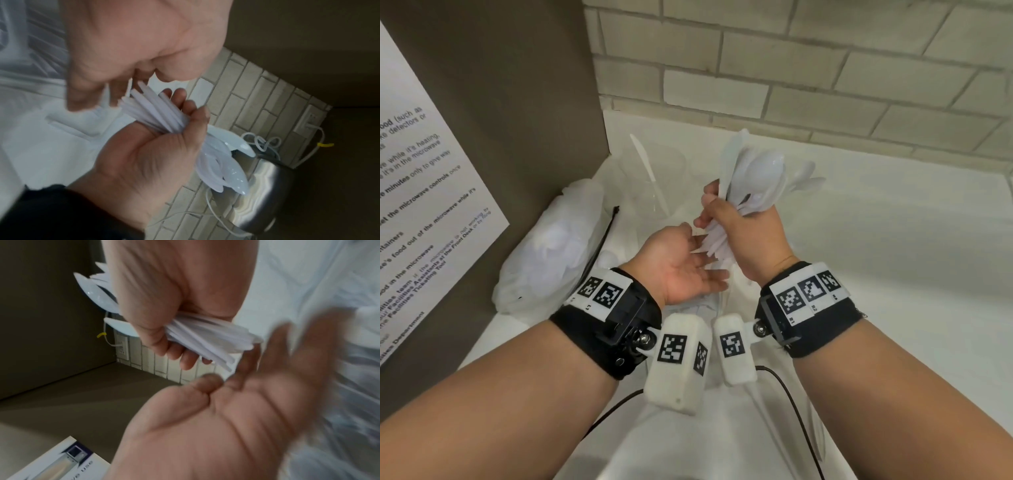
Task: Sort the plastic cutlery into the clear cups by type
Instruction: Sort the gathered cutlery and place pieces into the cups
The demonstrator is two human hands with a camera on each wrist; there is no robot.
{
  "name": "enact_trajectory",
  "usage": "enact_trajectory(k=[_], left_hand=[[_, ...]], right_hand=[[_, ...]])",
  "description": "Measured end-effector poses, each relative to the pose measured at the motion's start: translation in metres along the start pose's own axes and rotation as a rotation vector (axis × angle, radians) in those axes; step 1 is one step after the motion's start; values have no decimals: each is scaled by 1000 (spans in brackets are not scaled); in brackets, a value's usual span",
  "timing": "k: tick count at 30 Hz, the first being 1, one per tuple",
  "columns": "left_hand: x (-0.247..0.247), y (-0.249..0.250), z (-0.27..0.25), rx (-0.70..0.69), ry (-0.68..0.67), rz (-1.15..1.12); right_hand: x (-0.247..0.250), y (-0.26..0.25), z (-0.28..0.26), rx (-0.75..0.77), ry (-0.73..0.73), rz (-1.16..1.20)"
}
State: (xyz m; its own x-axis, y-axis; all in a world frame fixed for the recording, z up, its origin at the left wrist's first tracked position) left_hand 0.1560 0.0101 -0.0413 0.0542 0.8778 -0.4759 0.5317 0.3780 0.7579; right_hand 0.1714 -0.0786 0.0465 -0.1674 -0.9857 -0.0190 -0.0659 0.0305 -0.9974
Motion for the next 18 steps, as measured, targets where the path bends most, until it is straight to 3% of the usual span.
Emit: enact_trajectory(k=[1,3,6,8,10,12,18], left_hand=[[7,4,0,-26,25,62],[14,37,0,-277,50,106],[-14,97,-30,-788,-153,280],[-33,110,-43,-963,-222,526],[-32,121,-46,-1050,-105,655],[-20,128,-43,-1080,17,592],[-1,147,-47,-1173,37,472]], right_hand=[[2,-1,1,-2,10,-11],[7,0,2,-24,42,-127],[-4,15,4,-84,21,-426],[-26,18,3,-51,-40,-685],[-42,11,0,15,-59,-838],[-51,4,-2,59,-60,-891],[-55,24,-5,-105,-198,-565]])
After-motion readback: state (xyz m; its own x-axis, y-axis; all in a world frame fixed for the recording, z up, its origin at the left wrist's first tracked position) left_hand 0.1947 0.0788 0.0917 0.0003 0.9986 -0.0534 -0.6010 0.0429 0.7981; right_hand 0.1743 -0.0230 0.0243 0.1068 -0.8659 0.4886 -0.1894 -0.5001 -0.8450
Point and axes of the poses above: each hand's wrist, its own z-axis towards the middle knuckle, its own x-axis out of the back of the hand, y = z × x, the point moved 10 cm from there along z, towards the middle knuckle, and after that the axes turned 13 degrees about -x, right-handed, at the moved point
